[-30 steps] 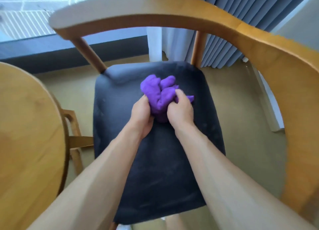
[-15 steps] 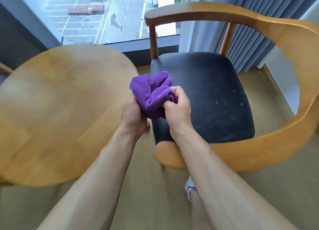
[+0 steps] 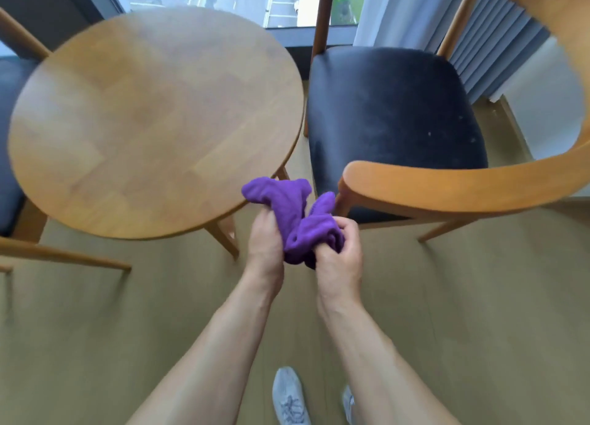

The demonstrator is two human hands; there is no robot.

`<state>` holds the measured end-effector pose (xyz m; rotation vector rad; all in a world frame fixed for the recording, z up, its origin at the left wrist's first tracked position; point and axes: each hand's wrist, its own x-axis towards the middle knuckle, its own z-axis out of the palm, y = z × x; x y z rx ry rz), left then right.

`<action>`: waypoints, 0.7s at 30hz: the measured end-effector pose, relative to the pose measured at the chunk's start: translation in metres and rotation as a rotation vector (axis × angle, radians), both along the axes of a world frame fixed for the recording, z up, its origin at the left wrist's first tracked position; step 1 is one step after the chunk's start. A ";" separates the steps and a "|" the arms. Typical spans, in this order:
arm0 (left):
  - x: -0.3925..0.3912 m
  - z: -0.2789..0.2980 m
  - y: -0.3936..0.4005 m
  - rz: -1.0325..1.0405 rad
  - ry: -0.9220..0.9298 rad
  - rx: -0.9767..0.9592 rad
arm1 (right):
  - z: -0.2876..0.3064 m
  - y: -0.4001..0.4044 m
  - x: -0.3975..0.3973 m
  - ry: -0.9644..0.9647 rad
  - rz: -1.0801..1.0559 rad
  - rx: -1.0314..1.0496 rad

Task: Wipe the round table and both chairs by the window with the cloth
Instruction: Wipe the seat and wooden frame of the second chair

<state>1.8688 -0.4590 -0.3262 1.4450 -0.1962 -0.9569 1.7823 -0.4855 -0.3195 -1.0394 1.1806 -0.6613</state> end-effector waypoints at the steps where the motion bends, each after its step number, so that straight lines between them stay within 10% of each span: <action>1: -0.010 -0.013 -0.008 0.185 0.039 0.137 | -0.007 -0.002 -0.010 -0.009 -0.070 0.035; 9: -0.031 -0.038 -0.077 0.253 -0.017 -0.041 | -0.041 -0.068 -0.007 -0.279 -0.262 -0.101; 15: -0.034 -0.074 -0.069 -0.005 -0.025 0.173 | -0.084 -0.073 -0.010 0.228 0.154 -0.037; 21: -0.025 -0.052 -0.074 0.171 0.107 -0.067 | -0.055 -0.074 -0.011 -0.007 -0.072 -0.303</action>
